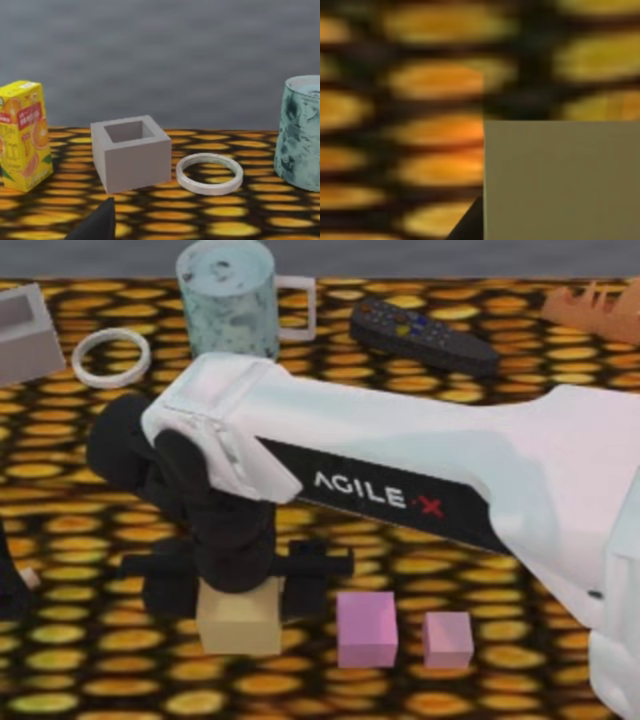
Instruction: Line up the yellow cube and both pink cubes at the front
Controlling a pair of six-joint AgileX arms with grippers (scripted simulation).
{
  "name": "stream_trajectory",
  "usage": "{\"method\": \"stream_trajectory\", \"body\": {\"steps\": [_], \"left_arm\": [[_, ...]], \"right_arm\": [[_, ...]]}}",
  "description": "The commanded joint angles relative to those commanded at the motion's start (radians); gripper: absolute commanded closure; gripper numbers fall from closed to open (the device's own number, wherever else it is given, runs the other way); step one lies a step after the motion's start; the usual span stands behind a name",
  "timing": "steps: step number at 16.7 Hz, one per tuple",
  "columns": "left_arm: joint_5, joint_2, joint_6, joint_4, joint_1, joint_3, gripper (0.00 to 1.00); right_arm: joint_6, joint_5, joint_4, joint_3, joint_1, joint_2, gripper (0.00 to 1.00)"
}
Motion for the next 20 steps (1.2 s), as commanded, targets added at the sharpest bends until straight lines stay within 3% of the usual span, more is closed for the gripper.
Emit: {"method": "stream_trajectory", "body": {"steps": [4, 8, 20], "left_arm": [[0.0, 0.0, 0.0, 0.0, 0.0, 0.0, 0.0], [0.0, 0.0, 0.0, 0.0, 0.0, 0.0, 0.0], [0.0, 0.0, 0.0, 0.0, 0.0, 0.0, 0.0]], "right_arm": [[0.001, 0.001, 0.129, -0.111, 0.005, 0.017, 1.0], [0.001, 0.001, 0.136, -0.118, 0.006, 0.019, 1.0], [0.001, 0.001, 0.136, -0.118, 0.006, 0.019, 0.1]]}}
